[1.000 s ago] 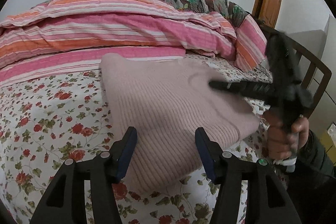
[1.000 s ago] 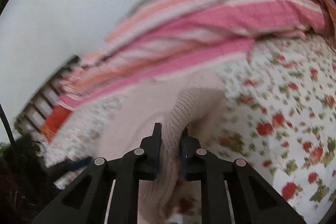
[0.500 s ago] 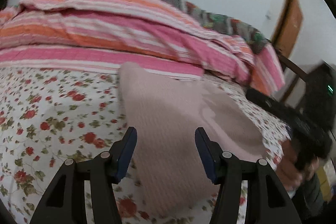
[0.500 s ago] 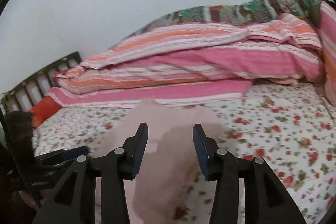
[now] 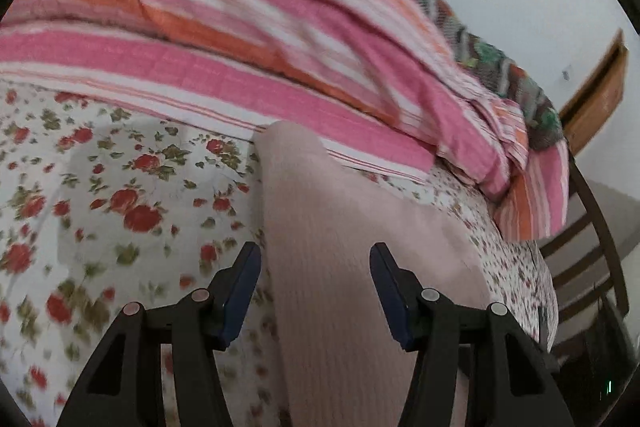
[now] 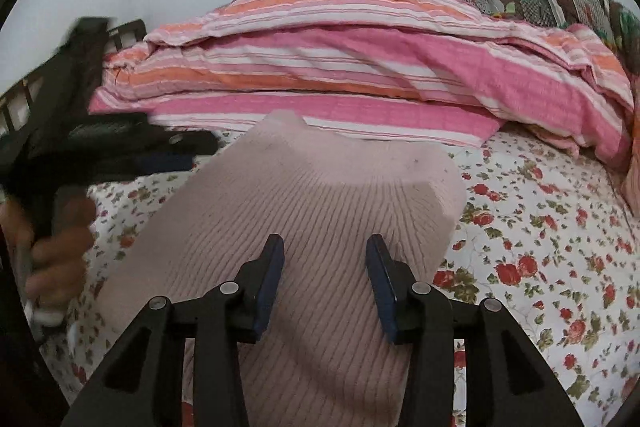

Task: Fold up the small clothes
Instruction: 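Smooth the folded sweater with both open grippers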

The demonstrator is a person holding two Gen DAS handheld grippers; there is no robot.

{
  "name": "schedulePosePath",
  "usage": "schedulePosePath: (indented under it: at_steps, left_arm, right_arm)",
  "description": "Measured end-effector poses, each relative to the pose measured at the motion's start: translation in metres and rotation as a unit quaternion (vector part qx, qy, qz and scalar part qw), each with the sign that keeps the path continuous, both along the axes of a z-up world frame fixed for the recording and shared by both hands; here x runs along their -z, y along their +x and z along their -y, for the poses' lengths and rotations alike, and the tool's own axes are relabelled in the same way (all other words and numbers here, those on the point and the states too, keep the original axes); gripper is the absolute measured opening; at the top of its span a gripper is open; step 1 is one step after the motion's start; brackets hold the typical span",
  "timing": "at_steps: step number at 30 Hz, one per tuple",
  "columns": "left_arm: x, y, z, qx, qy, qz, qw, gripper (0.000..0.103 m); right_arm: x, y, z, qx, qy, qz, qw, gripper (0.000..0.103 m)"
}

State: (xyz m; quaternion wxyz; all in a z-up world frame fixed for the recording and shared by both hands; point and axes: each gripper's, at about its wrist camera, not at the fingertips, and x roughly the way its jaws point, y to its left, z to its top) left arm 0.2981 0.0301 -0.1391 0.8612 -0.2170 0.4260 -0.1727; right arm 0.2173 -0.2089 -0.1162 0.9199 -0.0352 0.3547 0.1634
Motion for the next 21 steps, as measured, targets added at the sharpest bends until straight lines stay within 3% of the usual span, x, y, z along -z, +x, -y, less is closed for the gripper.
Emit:
schedulePosePath:
  at_steps: [4,9,11,14,16,19,21]
  left_arm:
    - [0.029,0.039,0.0,0.015,-0.03,-0.058,0.9977,0.054]
    - [0.05,0.07,-0.011,-0.01,-0.102,-0.088,0.9908,0.035]
    - [0.05,0.077,-0.01,-0.02,-0.104,-0.084,0.9908,0.033]
    - [0.039,0.076,0.0,-0.023,-0.057,-0.066,0.996,0.036]
    - [0.023,0.066,0.013,-0.025,0.015,-0.03,0.9991,0.038]
    - [0.004,0.046,0.031,-0.02,0.103,0.023,0.9942,0.037]
    - [-0.002,0.032,0.043,-0.002,0.132,0.041,0.9904,0.038]
  right_arm:
    - [0.0,-0.001,0.006,0.0,0.017,-0.005,1.0,0.043]
    - [0.001,0.001,0.0,-0.001,0.002,-0.001,1.0,0.043]
    - [0.002,0.001,-0.001,-0.002,-0.001,0.0,1.0,0.043]
    - [0.0,0.004,0.002,-0.008,0.01,-0.007,1.0,0.043]
    - [-0.006,0.006,0.01,-0.02,0.033,-0.004,0.999,0.042]
    - [-0.016,0.01,0.028,0.005,0.078,0.008,0.997,0.042]
    - [-0.016,0.018,0.039,0.029,0.095,0.0,0.995,0.042]
